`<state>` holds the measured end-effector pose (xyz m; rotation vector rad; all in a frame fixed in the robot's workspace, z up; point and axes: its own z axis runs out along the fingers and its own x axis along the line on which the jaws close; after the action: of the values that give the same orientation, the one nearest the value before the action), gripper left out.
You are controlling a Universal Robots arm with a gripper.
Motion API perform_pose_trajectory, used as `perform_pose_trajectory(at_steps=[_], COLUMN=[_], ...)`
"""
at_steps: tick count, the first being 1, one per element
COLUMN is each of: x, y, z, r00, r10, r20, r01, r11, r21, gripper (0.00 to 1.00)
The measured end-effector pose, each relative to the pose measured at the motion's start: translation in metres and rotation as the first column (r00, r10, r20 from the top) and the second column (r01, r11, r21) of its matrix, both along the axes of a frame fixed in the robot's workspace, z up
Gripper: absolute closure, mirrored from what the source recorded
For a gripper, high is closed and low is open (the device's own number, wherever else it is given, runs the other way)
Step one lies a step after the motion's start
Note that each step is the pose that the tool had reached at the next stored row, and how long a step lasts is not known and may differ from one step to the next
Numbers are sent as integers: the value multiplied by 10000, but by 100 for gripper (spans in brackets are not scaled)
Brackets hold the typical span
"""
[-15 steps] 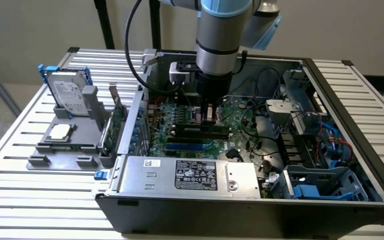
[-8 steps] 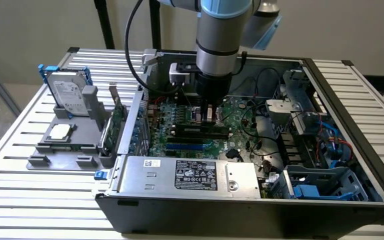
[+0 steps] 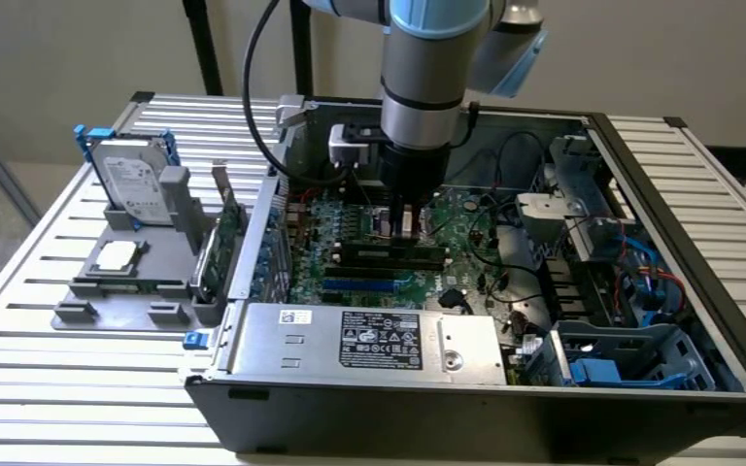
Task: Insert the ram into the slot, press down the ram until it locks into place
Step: 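Insert the ram into the slot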
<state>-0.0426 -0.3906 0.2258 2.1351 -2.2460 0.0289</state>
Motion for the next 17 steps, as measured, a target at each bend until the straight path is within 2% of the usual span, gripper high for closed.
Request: perform_pose_trajectory(at_steps=[11,12,17], x=[0,0,-1], y=[0,0,0], z=[-33,-29,82], r00=[10000,10000,10000], r10=[-1,-1,-2], r20=[-1,-1,-5], r01=[1,1,2], r11=[10000,10000,10000], r21=[-16,-16,-14], gripper=[85,78,78])
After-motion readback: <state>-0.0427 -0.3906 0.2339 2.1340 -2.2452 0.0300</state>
